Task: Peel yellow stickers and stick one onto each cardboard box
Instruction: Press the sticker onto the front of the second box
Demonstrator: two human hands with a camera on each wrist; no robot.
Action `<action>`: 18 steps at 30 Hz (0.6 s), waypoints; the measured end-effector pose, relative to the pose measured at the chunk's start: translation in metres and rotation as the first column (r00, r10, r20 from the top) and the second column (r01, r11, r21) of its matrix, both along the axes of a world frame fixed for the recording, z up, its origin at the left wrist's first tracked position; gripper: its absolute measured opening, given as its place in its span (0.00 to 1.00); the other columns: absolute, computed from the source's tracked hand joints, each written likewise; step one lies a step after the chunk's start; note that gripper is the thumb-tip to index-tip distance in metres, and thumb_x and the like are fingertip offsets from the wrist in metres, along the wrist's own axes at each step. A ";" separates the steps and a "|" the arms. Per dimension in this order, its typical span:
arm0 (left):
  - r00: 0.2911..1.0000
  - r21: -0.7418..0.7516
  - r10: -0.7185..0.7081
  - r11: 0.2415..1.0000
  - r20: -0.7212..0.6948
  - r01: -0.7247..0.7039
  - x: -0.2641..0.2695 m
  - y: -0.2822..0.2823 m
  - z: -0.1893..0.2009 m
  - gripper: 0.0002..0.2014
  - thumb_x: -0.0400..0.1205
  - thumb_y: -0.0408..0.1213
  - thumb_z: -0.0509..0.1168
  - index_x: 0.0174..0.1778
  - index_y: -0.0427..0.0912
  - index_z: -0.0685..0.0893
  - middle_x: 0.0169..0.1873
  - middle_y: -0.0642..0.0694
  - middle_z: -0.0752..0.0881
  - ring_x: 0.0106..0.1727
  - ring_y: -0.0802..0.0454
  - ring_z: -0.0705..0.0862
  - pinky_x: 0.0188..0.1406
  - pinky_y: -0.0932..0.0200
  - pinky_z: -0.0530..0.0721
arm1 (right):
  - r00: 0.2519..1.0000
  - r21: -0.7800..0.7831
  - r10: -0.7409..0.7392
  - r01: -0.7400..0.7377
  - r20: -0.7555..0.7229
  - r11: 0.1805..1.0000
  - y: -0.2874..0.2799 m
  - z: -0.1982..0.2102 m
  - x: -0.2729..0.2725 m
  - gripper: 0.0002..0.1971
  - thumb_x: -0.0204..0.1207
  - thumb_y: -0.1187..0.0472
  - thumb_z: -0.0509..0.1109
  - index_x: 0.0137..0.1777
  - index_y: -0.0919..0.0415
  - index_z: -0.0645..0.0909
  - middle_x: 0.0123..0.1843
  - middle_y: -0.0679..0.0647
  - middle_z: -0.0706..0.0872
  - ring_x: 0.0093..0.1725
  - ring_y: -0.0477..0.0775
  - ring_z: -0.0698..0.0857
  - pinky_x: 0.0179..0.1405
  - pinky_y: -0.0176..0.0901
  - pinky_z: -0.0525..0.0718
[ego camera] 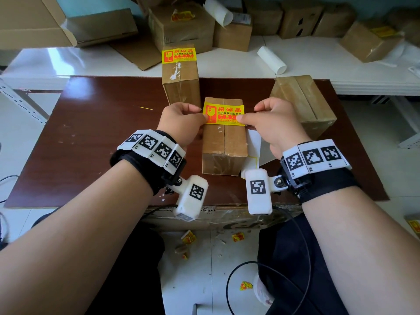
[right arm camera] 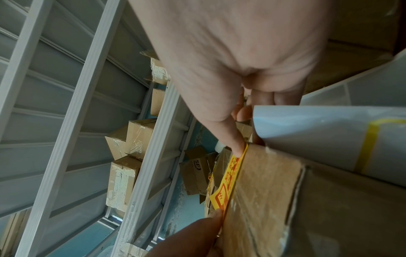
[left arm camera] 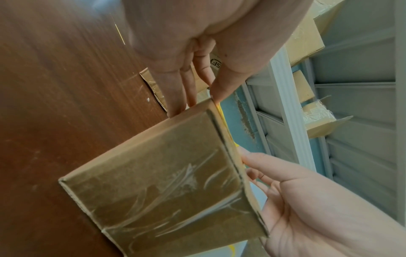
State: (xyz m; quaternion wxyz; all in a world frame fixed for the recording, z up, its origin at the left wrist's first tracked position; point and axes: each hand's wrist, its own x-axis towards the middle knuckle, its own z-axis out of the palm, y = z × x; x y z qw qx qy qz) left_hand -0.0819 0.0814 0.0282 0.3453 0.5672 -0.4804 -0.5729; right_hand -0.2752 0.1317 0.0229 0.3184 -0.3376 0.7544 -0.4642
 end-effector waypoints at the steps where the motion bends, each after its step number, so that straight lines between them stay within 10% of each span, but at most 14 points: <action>1: 1.000 0.010 -0.004 1.000 -0.006 0.004 -0.001 -0.001 0.000 0.08 0.81 0.30 0.77 0.47 0.45 0.85 0.53 0.32 0.93 0.54 0.31 0.94 0.57 0.30 0.93 | 1.000 0.002 -0.002 0.002 0.004 1.000 0.000 0.000 0.000 0.26 0.52 0.50 0.91 0.48 0.51 0.84 0.51 0.53 0.90 0.57 0.60 0.95 0.60 0.63 0.95; 5: 1.000 0.054 0.002 0.999 -0.010 -0.001 -0.004 -0.003 -0.002 0.04 0.83 0.30 0.74 0.46 0.44 0.88 0.41 0.41 0.90 0.41 0.46 0.90 0.62 0.37 0.92 | 0.999 -0.004 0.000 0.000 0.038 1.000 0.000 -0.001 0.000 0.25 0.60 0.55 0.92 0.54 0.47 0.86 0.60 0.52 0.90 0.61 0.57 0.93 0.64 0.58 0.94; 18: 0.995 -0.163 0.068 0.983 -0.076 -0.079 -0.008 0.003 0.003 0.12 0.73 0.34 0.73 0.51 0.47 0.94 0.44 0.45 0.96 0.48 0.44 0.95 0.57 0.33 0.94 | 0.994 -0.256 0.079 -0.058 0.074 0.965 0.009 0.014 0.022 0.33 0.75 0.66 0.83 0.81 0.54 0.83 0.75 0.52 0.89 0.65 0.42 0.92 0.69 0.50 0.93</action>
